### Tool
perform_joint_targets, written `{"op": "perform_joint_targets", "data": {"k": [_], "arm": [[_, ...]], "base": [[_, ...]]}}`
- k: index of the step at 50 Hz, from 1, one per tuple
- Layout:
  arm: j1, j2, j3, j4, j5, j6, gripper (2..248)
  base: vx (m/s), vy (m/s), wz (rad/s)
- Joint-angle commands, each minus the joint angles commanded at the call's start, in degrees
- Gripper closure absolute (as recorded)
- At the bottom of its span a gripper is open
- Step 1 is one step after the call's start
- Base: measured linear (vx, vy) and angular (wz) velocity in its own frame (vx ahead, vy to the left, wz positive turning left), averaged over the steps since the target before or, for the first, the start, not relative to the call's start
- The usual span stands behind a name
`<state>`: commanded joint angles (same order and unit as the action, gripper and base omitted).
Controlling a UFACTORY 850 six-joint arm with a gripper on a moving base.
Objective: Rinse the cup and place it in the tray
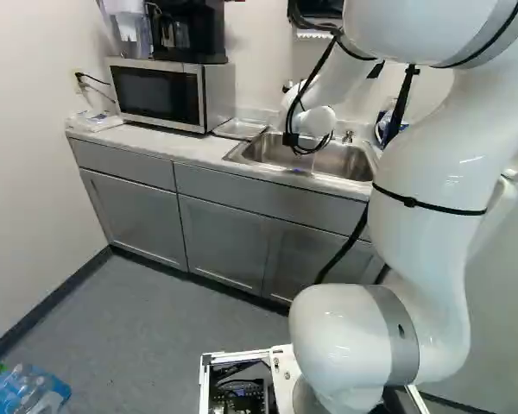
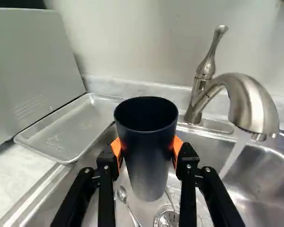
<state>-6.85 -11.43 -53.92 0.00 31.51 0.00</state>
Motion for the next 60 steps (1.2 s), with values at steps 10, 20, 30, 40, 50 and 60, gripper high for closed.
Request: {"op": "perform_joint_targets", "data": {"k": [10,20,30,40,50,60], "arm": [[-1.46,0.43,1.76,0.0,0.0,0.0,128],[-3.06,-0.33,2.08,0.0,0.0,0.0,128],[-4.68,-0.37,2.04,0.0,0.53,0.0,128],[-6.34,-0.09,2.36,0.0,2.28,0.0,128],[-7.85,1.06,3.64,0.0,2.59,0.0,128],[-9.11,2.72,5.46,0.0,2.59,0.0,128]], "base": [[0.0,0.0,0.0],[0.0,0.0,0.0],[0.0,0.0,0.0],[0.0,0.0,0.0],[0.0,0.0,0.0],[0.0,0.0,0.0]]}}
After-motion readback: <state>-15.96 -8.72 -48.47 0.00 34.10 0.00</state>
